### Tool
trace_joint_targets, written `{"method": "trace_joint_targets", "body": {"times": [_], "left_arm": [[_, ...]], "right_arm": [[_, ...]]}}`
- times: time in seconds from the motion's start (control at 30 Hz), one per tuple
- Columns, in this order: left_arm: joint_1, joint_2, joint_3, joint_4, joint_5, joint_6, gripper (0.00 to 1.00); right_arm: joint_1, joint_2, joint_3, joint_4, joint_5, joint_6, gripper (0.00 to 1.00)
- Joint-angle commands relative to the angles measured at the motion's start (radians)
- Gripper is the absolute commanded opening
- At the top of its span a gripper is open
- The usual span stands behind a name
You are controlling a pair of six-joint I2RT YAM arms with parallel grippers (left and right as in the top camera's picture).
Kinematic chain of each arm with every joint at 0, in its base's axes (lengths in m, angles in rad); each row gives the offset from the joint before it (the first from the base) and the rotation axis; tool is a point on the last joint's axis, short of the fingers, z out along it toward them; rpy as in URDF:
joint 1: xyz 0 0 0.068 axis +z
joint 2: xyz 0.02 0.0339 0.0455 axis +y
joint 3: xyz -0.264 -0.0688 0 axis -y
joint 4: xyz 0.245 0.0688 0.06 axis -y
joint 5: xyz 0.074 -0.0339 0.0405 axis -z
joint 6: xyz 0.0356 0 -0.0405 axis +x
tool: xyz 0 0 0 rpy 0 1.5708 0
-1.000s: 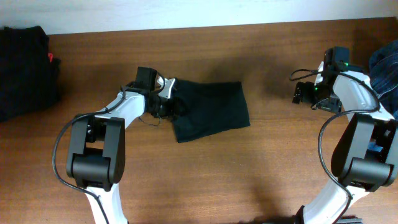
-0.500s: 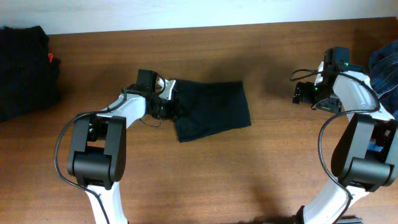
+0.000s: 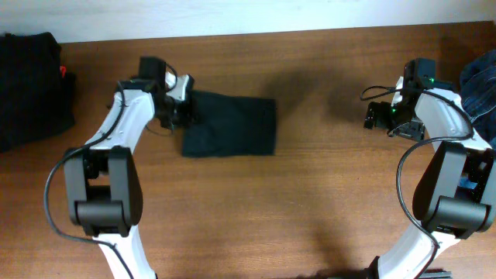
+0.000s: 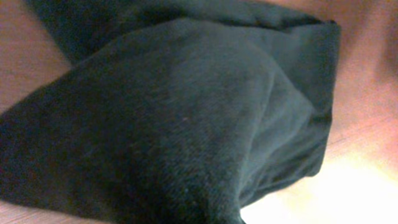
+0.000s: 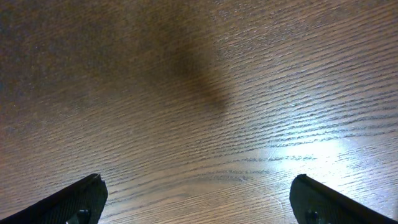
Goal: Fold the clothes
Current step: 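Drag the folded shirt leftward toward the table's left edge with the left gripper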
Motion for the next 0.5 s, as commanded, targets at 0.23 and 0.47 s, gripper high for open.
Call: {"method": "trace_joint_targets", "body": {"times": [0.23, 0.47], "left_arm": [[-0.002, -0.070, 0.089, -0.031, -0.178, 0.138, 0.01], [0.051, -0.092, 0.142, -0.063, -0.177, 0.151, 0.00]], "right_arm": [[-0.004, -0.019, 0.014, 0.000, -0.009, 0.006, 0.99], [-0.004, -0.019, 0.014, 0.000, -0.009, 0.006, 0.99]]}}
